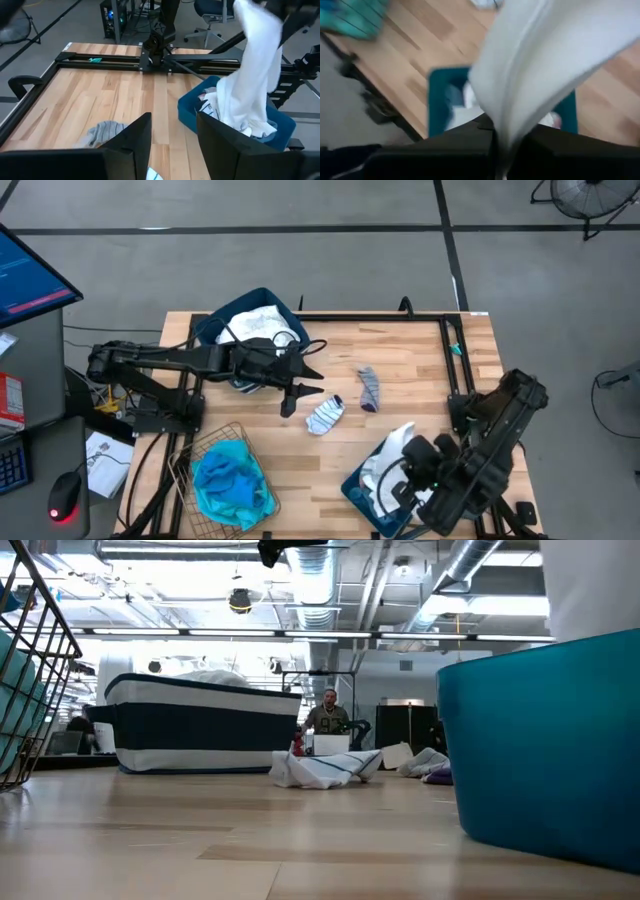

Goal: Pick & Place Cloths
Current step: Put the white short into the wire basket

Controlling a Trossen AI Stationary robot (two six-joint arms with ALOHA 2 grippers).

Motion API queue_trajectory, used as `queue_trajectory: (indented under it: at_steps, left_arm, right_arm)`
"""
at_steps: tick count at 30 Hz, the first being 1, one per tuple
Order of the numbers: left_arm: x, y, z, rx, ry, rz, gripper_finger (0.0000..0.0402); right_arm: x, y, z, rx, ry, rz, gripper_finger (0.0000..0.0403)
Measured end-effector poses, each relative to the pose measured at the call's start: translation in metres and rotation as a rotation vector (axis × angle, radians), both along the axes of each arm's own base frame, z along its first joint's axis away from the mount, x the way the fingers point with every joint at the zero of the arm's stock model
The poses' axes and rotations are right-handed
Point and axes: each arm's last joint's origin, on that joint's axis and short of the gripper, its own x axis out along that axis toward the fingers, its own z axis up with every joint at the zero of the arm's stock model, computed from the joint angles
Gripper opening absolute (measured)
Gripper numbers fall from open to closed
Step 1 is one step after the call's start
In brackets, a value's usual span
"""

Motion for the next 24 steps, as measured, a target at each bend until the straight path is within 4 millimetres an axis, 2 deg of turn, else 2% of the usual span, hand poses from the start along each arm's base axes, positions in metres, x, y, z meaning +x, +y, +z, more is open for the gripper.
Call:
queue_trajectory:
  at_steps: [7, 10, 13, 16, 19, 24]
  left_arm:
    - [0.000, 0.000, 0.000, -0.003, 0.001, 0.001, 0.0136]
    - [0.000, 0.000, 0.000, -0.004, 0.001, 0.001, 0.0136]
    - [0.000, 0.000, 0.000, -0.008, 0.002, 0.002, 0.0136]
    - [0.000, 0.000, 0.000, -0.011, 0.003, 0.003, 0.0136]
    - [0.000, 0.000, 0.000, -0.011, 0.003, 0.003, 0.0136]
    - [0.000, 0.000, 0.000, -0.011, 0.004, 0.003, 0.0136]
  right_arm:
    - [-0.008, 0.000, -0.047, -0.016, 0.177, -0.131, 0.0000]
    - [-0.010, -0.002, -0.066, -0.039, 0.185, -0.212, 0.0000]
    - [-0.008, -0.003, -0.080, -0.053, 0.114, -0.289, 0.0000]
    - [-0.003, -0.004, -0.091, -0.065, -0.003, -0.330, 0.0000]
    - [0.005, -0.006, -0.093, -0.080, -0.109, -0.348, 0.0000]
    - [0.011, -0.011, -0.094, -0.093, -0.124, -0.351, 0.0000]
